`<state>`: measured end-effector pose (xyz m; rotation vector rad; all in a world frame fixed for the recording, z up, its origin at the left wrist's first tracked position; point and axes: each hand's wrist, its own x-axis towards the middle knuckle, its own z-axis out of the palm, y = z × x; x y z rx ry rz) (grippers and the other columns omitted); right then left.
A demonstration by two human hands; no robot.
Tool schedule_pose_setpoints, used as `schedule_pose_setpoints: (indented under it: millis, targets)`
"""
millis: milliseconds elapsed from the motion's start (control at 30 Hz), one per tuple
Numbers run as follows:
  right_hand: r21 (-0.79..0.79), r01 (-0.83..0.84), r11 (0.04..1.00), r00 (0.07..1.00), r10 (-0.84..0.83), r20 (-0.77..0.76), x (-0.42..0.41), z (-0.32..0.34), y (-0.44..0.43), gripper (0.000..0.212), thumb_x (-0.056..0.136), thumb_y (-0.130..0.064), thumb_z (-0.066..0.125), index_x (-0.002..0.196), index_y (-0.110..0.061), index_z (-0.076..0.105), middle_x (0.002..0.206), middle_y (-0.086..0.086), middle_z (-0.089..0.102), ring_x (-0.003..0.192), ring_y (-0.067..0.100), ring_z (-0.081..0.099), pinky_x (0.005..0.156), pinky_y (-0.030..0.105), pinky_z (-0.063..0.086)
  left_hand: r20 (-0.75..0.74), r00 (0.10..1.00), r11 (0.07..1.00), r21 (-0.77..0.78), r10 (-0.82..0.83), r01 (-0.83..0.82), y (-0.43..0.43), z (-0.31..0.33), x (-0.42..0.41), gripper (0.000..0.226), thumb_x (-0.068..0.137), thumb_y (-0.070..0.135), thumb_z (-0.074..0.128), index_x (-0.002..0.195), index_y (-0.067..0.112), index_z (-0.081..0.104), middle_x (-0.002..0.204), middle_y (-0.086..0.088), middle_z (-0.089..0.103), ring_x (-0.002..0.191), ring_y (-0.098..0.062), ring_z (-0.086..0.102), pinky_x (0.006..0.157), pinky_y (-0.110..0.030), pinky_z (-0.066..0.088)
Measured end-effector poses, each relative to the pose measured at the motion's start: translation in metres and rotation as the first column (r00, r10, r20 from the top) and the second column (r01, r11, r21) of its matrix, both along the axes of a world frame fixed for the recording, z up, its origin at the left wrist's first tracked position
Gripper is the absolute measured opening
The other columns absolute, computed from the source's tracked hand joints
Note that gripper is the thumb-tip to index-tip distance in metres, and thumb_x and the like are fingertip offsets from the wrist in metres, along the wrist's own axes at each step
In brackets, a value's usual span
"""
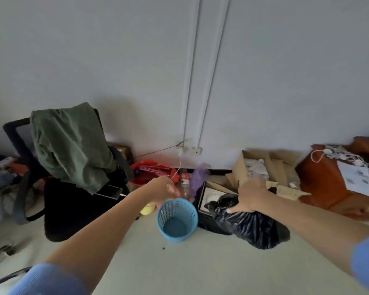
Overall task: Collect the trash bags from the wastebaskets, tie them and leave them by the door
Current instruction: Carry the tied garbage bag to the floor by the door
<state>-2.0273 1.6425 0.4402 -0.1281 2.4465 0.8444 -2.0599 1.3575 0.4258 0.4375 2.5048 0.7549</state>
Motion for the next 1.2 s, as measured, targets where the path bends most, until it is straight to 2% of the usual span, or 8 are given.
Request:
schedule_pose_setpoints:
  millis: [133, 267, 433, 567, 667, 733, 900, 1200]
  targets:
    - [-0.016, 0.031, 0.999, 0.998, -0.031, -0.048, 0.037, 0.010, 0.094, 0.091, 0.060, -0.096, 0.035, 0.097, -0.018, 0.065, 0.085, 0.001, 0.061, 0.080, 0.024, 0.051, 0.076, 0.043, 0.032, -0.009, 0.986, 0.986, -0.027, -0.165, 0.165, 0.081, 0.014, -0.002, 0.021, 0.088, 0.030, 0.065, 0.105, 0.018, 0.071, 0.109, 0.001, 0.070, 0.095, -0.013, 0.065, 0.093, -0.033, 0.051]
    - [-0.254, 0.083, 0.964, 0.989, -0.110, -0.097, 0.085, 0.013, 0.190, 0.058, 0.079, -0.065, 0.061, 0.101, -0.011, 0.063, 0.092, 0.003, 0.067, 0.085, 0.024, 0.064, 0.076, 0.035, 0.051, -0.046, 0.959, 0.960, -0.021, -0.279, 0.278, 0.177, 0.032, 0.001, 0.026, 0.090, 0.031, 0.062, 0.111, 0.016, 0.068, 0.115, -0.001, 0.067, 0.101, -0.015, 0.063, 0.096, -0.035, 0.050]
    - [-0.463, 0.354, 0.812, 0.925, -0.377, 0.047, 0.144, 0.006, 0.273, 0.059, 0.083, -0.055, 0.064, 0.120, -0.010, 0.054, 0.113, 0.009, 0.064, 0.098, 0.028, 0.061, 0.081, 0.036, 0.048, 0.005, 0.933, 0.931, 0.061, -0.361, 0.360, 0.307, 0.048, 0.020, 0.012, 0.088, 0.025, 0.066, 0.098, 0.018, 0.069, 0.102, -0.001, 0.071, 0.085, -0.012, 0.066, 0.078, -0.027, 0.056]
    - [-0.692, 0.565, 0.450, 0.698, -0.707, 0.111, 0.184, 0.014, 0.321, 0.096, 0.051, -0.101, 0.040, 0.099, -0.022, 0.064, 0.098, -0.003, 0.069, 0.086, 0.017, 0.062, 0.077, 0.033, 0.045, 0.064, 0.904, 0.903, 0.110, -0.423, 0.415, 0.395, 0.055, 0.040, 0.012, 0.089, 0.023, 0.063, 0.099, 0.020, 0.069, 0.090, -0.001, 0.071, 0.077, -0.010, 0.067, 0.063, -0.020, 0.054]
    - [-0.805, 0.589, 0.070, 0.480, -0.832, 0.279, 0.205, 0.024, 0.362, 0.119, 0.052, -0.105, 0.018, 0.136, -0.028, 0.052, 0.141, 0.001, 0.054, 0.126, 0.024, 0.050, 0.109, 0.044, 0.030, 0.088, 0.858, 0.862, 0.106, -0.505, 0.496, 0.453, 0.059, 0.049, 0.019, 0.092, 0.022, 0.060, 0.110, 0.020, 0.066, 0.093, -0.001, 0.070, 0.080, -0.009, 0.067, 0.063, -0.020, 0.053]
    - [-0.824, 0.562, -0.071, 0.385, -0.859, 0.337, 0.218, 0.030, 0.389, 0.106, 0.070, -0.095, 0.014, 0.146, -0.026, 0.040, 0.150, 0.003, 0.042, 0.135, 0.026, 0.041, 0.110, 0.043, 0.024, 0.086, 0.826, 0.830, 0.103, -0.557, 0.549, 0.489, 0.061, 0.052, 0.023, 0.095, 0.022, 0.057, 0.115, 0.017, 0.065, 0.091, 0.002, 0.069, 0.080, -0.008, 0.067, 0.060, -0.017, 0.053]
    - [-0.782, 0.597, 0.178, 0.538, -0.813, 0.225, 0.246, 0.035, 0.431, 0.041, 0.096, -0.041, 0.050, 0.128, -0.017, 0.060, 0.129, 0.004, 0.057, 0.118, 0.025, 0.053, 0.093, 0.033, 0.040, 0.052, 0.715, 0.716, 0.031, -0.698, 0.697, 0.576, 0.062, 0.050, 0.022, 0.095, 0.020, 0.056, 0.116, 0.019, 0.064, 0.091, 0.004, 0.068, 0.081, -0.006, 0.066, 0.056, -0.016, 0.051]
    - [-0.443, 0.635, 0.633, 0.458, -0.770, -0.444, 0.258, 0.021, 0.487, 0.037, 0.090, -0.009, 0.049, 0.126, -0.015, 0.041, 0.117, 0.010, 0.047, 0.105, 0.028, 0.048, 0.072, 0.035, 0.044, -0.265, 0.343, 0.421, -0.344, -0.901, 0.840, 0.717, 0.066, 0.040, 0.024, 0.090, 0.029, 0.060, 0.111, 0.019, 0.066, 0.112, 0.002, 0.067, 0.097, -0.018, 0.064, 0.092, -0.033, 0.053]
